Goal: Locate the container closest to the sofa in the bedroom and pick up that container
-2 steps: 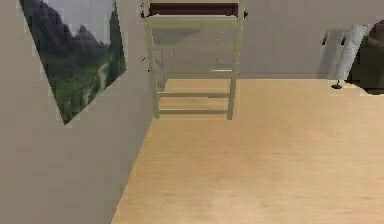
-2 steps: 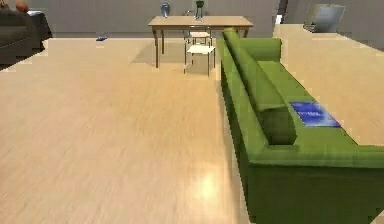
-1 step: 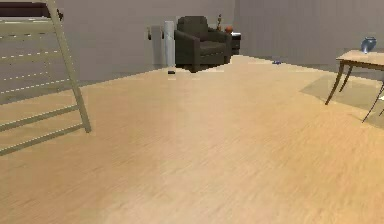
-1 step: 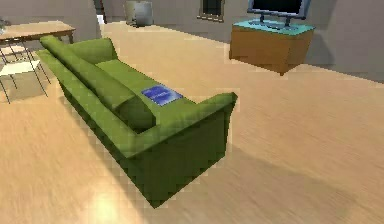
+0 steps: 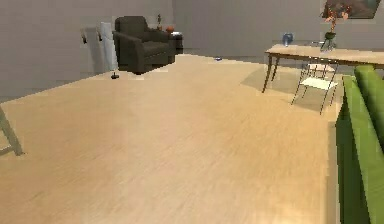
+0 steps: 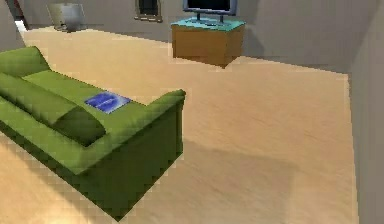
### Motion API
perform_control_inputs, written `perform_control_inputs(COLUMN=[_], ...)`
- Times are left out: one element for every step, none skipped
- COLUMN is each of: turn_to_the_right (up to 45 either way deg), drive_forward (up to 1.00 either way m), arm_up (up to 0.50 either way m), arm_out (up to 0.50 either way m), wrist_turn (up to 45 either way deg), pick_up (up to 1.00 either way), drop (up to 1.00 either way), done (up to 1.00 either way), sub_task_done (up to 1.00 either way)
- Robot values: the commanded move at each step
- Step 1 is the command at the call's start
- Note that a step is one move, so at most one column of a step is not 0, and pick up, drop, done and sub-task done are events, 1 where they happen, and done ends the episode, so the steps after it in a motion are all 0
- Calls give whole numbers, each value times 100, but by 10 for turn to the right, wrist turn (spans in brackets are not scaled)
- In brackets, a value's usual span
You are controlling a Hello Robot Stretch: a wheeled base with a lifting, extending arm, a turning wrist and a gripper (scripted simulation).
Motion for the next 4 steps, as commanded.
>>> perform_control_inputs(turn_to_the_right=[0,90,0,30], drive_forward=[60,0,100,0], arm_up=[0,0,0,0], arm_out=[0,0,0,0], wrist_turn=[0,0,0,0], pick_up=[0,0,0,0], drop=[0,0,0,0], done=[0,0,0,0], sub_task_done=[0,0,0,0])
